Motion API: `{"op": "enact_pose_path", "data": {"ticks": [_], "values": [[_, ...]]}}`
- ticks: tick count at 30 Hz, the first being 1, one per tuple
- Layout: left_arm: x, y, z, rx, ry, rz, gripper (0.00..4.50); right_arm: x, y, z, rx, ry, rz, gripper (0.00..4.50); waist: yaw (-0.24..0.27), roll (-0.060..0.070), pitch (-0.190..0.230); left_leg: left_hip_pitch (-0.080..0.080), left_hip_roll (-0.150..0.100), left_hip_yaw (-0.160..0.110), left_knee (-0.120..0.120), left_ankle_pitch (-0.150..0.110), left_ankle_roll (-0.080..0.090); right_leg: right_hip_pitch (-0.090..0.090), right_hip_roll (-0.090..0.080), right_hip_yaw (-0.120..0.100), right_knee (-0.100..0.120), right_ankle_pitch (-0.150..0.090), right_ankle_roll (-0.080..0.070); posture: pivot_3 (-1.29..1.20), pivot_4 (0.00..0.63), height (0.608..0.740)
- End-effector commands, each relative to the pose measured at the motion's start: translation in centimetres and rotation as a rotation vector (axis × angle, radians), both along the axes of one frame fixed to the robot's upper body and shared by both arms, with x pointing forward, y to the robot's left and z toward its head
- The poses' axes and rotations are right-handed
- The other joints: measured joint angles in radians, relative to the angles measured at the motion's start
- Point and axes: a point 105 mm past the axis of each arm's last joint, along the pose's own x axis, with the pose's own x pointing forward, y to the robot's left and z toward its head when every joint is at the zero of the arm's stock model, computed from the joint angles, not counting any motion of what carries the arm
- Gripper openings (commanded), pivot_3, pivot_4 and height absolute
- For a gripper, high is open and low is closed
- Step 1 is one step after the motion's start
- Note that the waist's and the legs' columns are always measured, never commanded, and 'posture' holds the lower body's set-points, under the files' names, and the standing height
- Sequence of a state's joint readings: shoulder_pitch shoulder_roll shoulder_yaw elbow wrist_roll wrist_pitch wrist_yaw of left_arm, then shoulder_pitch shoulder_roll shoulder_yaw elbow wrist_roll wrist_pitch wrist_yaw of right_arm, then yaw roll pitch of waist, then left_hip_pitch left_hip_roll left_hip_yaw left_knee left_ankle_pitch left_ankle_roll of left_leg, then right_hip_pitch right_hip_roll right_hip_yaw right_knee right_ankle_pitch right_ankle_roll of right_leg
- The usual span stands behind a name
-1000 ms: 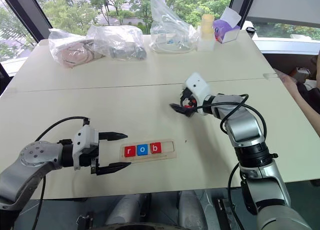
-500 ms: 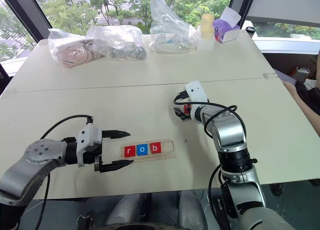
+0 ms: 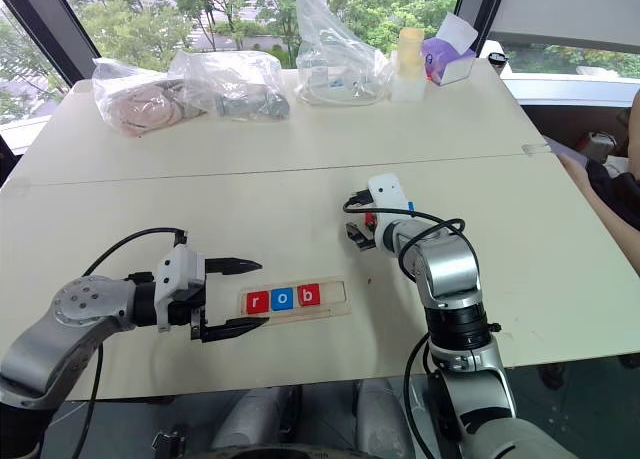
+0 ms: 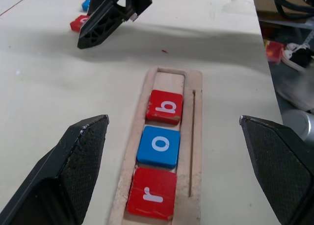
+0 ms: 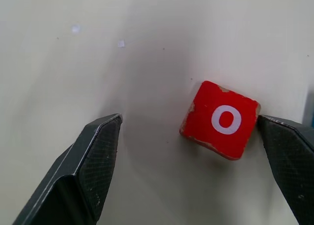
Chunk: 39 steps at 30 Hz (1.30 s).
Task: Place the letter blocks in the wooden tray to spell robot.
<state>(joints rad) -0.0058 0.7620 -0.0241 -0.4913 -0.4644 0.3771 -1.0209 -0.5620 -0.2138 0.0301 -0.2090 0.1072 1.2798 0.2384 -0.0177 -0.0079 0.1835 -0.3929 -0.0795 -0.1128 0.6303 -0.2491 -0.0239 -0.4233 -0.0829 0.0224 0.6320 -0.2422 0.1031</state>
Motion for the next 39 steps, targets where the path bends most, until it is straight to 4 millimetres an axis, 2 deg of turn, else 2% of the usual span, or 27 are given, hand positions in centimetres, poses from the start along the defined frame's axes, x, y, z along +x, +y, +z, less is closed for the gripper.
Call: {"op": "enact_pose_path", "data": {"ticks": [1, 4, 8, 12, 15, 17, 20, 22, 25, 30, 31, 32, 34, 36, 39], "values": [[0.0, -0.3, 0.6, -0.007, -0.038, -0.012, 4.5, 0.4, 0.1, 0.2, -0.003, -0.008, -0.023, 4.2, 0.0, 0.0, 0.0, 0.0, 0.0, 0.0, 0.0, 0.0, 0.0, 0.0, 0.0, 0.0, 0.0, 0.0, 0.0, 0.0, 0.15, 0.74], [0.0, -0.4, 0.5, -0.008, -0.039, -0.011, 4.5, 0.4, 0.5, 0.1, -0.021, -0.011, -0.027, 3.17, 0.0, 0.0, 0.0, 0.0, 0.001, 0.0, 0.0, 0.0, 0.0, 0.0, 0.001, 0.0, 0.0, 0.001, -0.001, 0.0, 0.15, 0.74], [0.0, -0.6, 0.5, -0.013, -0.041, -0.007, 4.5, 0.7, 0.9, 0.1, -0.066, -0.043, -0.034, 1.1, -0.004, 0.0, 0.0, 0.0, 0.002, 0.0, 0.0, 0.0, 0.0, 0.0, 0.001, 0.0, 0.0, 0.001, -0.001, 0.0, 0.15, 0.74], [-0.2, -0.7, 0.3, -0.02, -0.039, -0.003, 4.5, 0.5, 0.9, 0.2, -0.158, -0.095, 0.012, 1.11, -0.003, 0.0, 0.0, 0.001, 0.002, 0.001, 0.0, 0.0, 0.0, 0.0, 0.002, 0.0, 0.0, 0.001, -0.002, 0.0, 0.15, 0.74], [-0.3, -0.8, 0.2, -0.023, -0.037, -0.005, 4.5, -0.7, -0.3, 0.1, -0.156, -0.064, 0.01, 1.11, 0.0, 0.0, 0.0, 0.001, 0.002, 0.001, 0.0, 0.0, 0.0, 0.0, 0.002, 0.0, 0.0, 0.001, -0.002, 0.0, 0.15, 0.74], [-0.3, -0.8, 0.2, -0.023, -0.036, -0.006, 4.5, -2.2, -1.3, 0.2, -0.147, -0.032, 0.016, 1.11, 0.007, 0.0, 0.0, 0.0, 0.002, 0.001, 0.0, 0.0, 0.0, 0.0, 0.002, 0.0, 0.0, 0.001, -0.002, 0.0, 0.15, 0.74], [-0.3, -0.7, 0.0, -0.023, -0.03, -0.016, 4.5, -6.9, -3.5, 0.0, -0.105, 0.071, 0.031, 1.11, 0.009, 0.0, -0.001, -0.001, 0.002, 0.0, 0.0, 0.0, 0.0, 0.001, 0.001, -0.001, -0.001, 0.001, -0.002, 0.0, 0.15, 0.74], [-0.3, -0.7, -0.1, -0.024, -0.027, -0.02, 4.5, -8.5, -3.9, -0.1, -0.102, 0.085, 0.052, 1.11, 0.011, 0.0, -0.001, -0.001, 0.002, 0.0, 0.0, 0.0, 0.0, 0.001, 0.001, -0.001, -0.001, 0.001, -0.002, 0.0, 0.15, 0.74], [-0.4, -0.9, -0.2, -0.027, -0.021, -0.032, 4.5, -10.0, -3.8, -0.4, -0.076, 0.09, 0.084, 1.11, 0.001, -0.001, -0.001, 0.0, 0.003, 0.001, 0.0, 0.0, 0.0, 0.001, 0.001, 0.0, -0.001, 0.001, -0.001, 0.0, 0.15, 0.74], [-0.1, -1.0, -0.2, -0.026, -0.023, -0.047, 4.5, -10.8, -3.4, -0.4, -0.056, 0.09, 0.107, 1.11, 0.003, -0.001, -0.001, 0.001, 0.006, 0.001, 0.001, 0.0, 0.0, 0.002, 0.003, 0.0, -0.001, 0.001, -0.003, 0.0, 0.15, 0.74], [0.0, -1.1, -0.2, -0.027, -0.025, -0.049, 4.5, -10.9, -3.5, -0.5, -0.055, 0.095, 0.109, 2.12, 0.004, -0.001, -0.001, 0.001, 0.006, 0.001, 0.001, 0.0, 0.0, 0.002, 0.003, 0.0, -0.001, 0.001, -0.003, 0.0, 0.15, 0.74], [0.1, -1.1, -0.2, -0.027, -0.027, -0.051, 4.5, -10.9, -3.6, -0.5, -0.056, 0.098, 0.109, 2.44, 0.005, -0.001, -0.001, 0.001, 0.006, 0.001, 0.002, 0.0, 0.0, 0.002, 0.003, 0.0, -0.001, 0.001, -0.003, 0.0, 0.15, 0.74], [0.3, -1.1, -0.1, -0.027, -0.029, -0.053, 4.5, -10.6, -3.6, 0.2, -0.066, 0.09, 0.146, 3.59, 0.007, -0.001, -0.001, 0.001, 0.005, 0.001, 0.002, 0.0, 0.0, 0.003, 0.004, -0.001, -0.001, 0.001, -0.003, 0.0, 0.15, 0.74], [0.4, -1.1, 0.0, -0.027, -0.031, -0.054, 4.5, -10.4, -3.7, 1.0, -0.081, 0.089, 0.198, 4.45, 0.005, -0.001, -0.001, 0.001, 0.004, 0.002, 0.002, 0.0, 0.0, 0.003, 0.003, -0.001, -0.002, 0.001, -0.003, 0.0, 0.15, 0.74], [0.4, -1.1, 0.0, -0.026, -0.032, -0.055, 4.5, -9.7, -4.3, 3.0, -0.133, 0.049, 0.349, 4.45, 0.006, 0.0, 0.0, 0.001, 0.004, 0.002, 0.002, 0.0, 0.0, 0.003, 0.003, -0.001, -0.002, 0.001, -0.003, 0.0, 0.15, 0.74]]}}
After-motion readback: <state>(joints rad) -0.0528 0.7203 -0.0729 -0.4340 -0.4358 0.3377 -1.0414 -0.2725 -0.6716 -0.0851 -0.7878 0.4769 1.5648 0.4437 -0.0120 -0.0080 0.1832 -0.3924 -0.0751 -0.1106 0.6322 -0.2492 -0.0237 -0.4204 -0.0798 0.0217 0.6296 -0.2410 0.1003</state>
